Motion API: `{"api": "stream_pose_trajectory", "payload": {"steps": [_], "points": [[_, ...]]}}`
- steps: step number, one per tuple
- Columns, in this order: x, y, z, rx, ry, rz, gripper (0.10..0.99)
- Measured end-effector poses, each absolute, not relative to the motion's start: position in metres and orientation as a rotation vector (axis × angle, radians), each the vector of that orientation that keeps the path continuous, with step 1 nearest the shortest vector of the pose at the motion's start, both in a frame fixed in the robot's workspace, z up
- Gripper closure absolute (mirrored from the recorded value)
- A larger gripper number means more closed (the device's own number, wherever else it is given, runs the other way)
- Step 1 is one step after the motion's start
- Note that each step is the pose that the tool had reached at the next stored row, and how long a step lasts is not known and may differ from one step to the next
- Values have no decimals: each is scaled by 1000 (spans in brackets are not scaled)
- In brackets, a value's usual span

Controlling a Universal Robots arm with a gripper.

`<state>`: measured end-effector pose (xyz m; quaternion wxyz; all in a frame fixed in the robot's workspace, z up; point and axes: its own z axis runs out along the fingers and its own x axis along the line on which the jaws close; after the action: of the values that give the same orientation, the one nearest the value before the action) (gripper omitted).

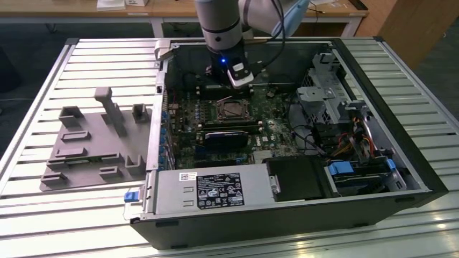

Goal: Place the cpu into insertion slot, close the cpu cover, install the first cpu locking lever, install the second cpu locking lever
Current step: 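Install the first cpu locking lever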

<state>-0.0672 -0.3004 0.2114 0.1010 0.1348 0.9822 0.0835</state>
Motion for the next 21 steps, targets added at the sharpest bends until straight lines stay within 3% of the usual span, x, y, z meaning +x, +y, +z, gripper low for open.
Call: {"api": "stream_pose_trajectory", "payload": {"steps": [21], "points": [[-72,-293,207,491,2870,233,984]]}}
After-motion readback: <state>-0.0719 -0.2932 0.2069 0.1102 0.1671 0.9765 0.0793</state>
